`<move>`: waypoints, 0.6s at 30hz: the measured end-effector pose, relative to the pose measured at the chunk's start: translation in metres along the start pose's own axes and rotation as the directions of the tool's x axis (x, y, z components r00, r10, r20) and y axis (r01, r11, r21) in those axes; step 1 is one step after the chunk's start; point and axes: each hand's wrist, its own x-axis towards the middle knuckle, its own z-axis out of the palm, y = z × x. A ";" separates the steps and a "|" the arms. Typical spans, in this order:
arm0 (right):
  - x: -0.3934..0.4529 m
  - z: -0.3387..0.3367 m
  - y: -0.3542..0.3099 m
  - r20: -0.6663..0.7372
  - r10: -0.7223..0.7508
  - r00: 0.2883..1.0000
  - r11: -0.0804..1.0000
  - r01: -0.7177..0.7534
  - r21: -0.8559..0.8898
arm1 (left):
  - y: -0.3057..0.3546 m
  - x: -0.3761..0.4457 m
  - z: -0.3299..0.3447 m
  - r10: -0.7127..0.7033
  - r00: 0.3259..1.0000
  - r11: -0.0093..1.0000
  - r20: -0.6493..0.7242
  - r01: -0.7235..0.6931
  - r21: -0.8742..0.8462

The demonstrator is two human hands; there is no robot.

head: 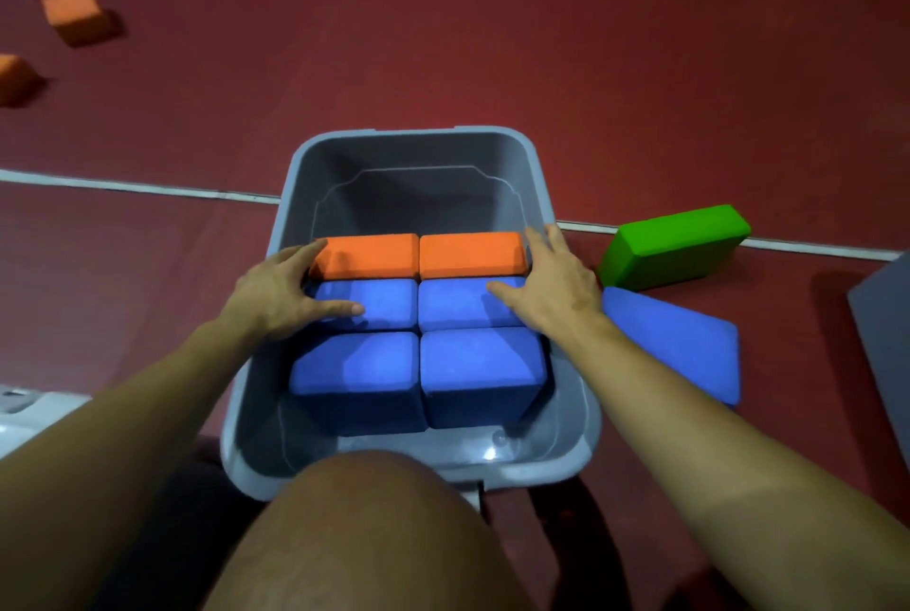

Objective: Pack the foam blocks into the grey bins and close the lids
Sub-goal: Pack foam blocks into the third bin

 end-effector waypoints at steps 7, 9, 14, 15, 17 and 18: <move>-0.039 -0.012 0.040 0.016 0.052 0.999 0.999 -0.052 0.000 | 0.033 -0.017 0.009 -0.016 0.993 1.000 0.119 0.014 0.014; -0.042 -0.021 0.044 -0.021 0.040 0.999 0.999 -0.040 -0.025 | 0.052 -0.015 0.005 -0.037 0.986 0.995 0.165 0.021 0.101; -0.015 -0.051 0.056 -0.265 0.032 0.964 0.999 -0.040 -0.025 | 0.149 0.015 -0.022 0.136 0.963 0.936 0.233 -0.203 0.288; -0.007 -0.054 0.063 -0.297 0.032 0.954 0.999 -0.035 -0.006 | 0.170 0.024 -0.025 0.178 0.950 0.923 0.257 -0.252 0.290; 0.011 -0.058 0.080 -0.354 0.046 0.934 0.999 -0.041 0.023 | 0.209 0.040 -0.025 0.247 0.924 0.898 0.291 -0.331 0.289; 0.020 -0.058 0.089 -0.382 0.058 0.922 0.998 -0.050 0.032 | 0.226 0.046 -0.022 0.268 0.916 0.886 0.298 -0.357 0.297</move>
